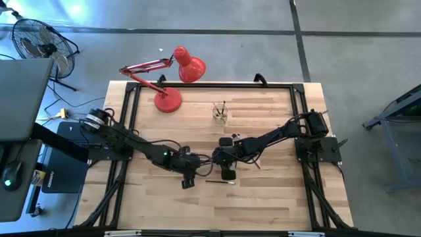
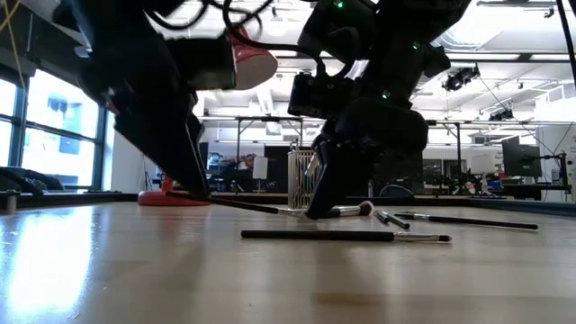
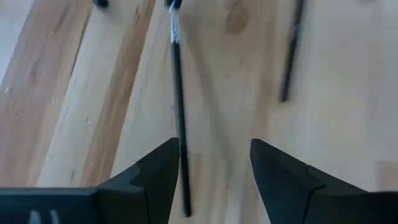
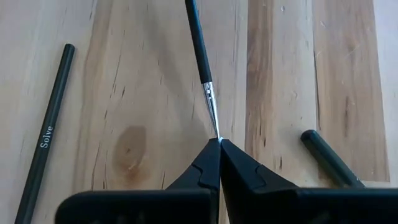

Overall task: Put items in baskets/containers
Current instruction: Put the paint brush into the wire bin

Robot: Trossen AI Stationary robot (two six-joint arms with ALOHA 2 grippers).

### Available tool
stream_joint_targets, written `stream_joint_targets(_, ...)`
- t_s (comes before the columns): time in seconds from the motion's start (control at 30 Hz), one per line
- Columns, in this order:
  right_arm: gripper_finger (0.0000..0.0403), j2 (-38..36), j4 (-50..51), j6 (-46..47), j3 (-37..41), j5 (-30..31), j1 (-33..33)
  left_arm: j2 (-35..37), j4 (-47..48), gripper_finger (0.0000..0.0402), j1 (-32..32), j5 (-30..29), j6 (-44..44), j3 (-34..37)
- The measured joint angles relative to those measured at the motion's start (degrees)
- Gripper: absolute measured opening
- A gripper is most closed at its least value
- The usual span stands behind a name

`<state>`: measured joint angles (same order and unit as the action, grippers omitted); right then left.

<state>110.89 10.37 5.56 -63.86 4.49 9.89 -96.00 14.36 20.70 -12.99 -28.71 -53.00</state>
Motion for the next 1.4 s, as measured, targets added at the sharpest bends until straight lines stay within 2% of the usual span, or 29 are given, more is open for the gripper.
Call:
stream_joint_targets(0.23,0.0,0.0,-0.02,0.0,0.0,0.07,-0.04,-4.83,10.4,0.0195,-2.48,1.33,0.33,-6.02)
stream_joint_targets(0.4,0.0,0.0,0.01,0.02,0.0,-0.38,-0.02,-7.99,12.37,0.0182,-3.83,4.9,0.43,-8.75)
stream_joint_targets(0.6,0.0,-0.04,-0.41,1.01,0.0,-0.46,0.02,-8.15,13.48,0.012,-3.83,6.47,0.39,-10.05)
stream_joint_targets(0.77,0.0,-0.04,-0.46,1.07,0.02,-0.46,0.02,-8.15,13.65,0.0023,-3.81,6.51,-0.72,-10.07)
stream_joint_targets(0.83,0.0,-0.04,-0.52,1.17,0.02,-0.72,0.03,-8.15,13.96,0.0013,-3.83,6.98,-1.07,-10.09)
stream_joint_targets(0.93,0.0004,-0.04,-0.72,3.53,0.02,-1.03,0.07,-8.15,13.86,0.0018,-3.83,8.52,-1.71,-10.09)
stream_joint_targets(1.07,0.003,-0.07,-0.04,6.7,0.0,-2.31,0.0,-8.15,14.29,0.0008,-3.86,9.87,-3.07,-10.09)
stream_joint_targets(1.23,0.0085,-0.11,2.97,8.02,-0.13,-2.07,-0.04,-8.15,15.46,0.0006,-3.83,10.49,-4.12,-10.09)
stream_joint_targets(1.4,0.0125,-1.81,10.95,13.31,-0.24,-3.8,-0.17,-8.15,19.0,0.0006,-3.28,9.1,-6.52,-10.18)
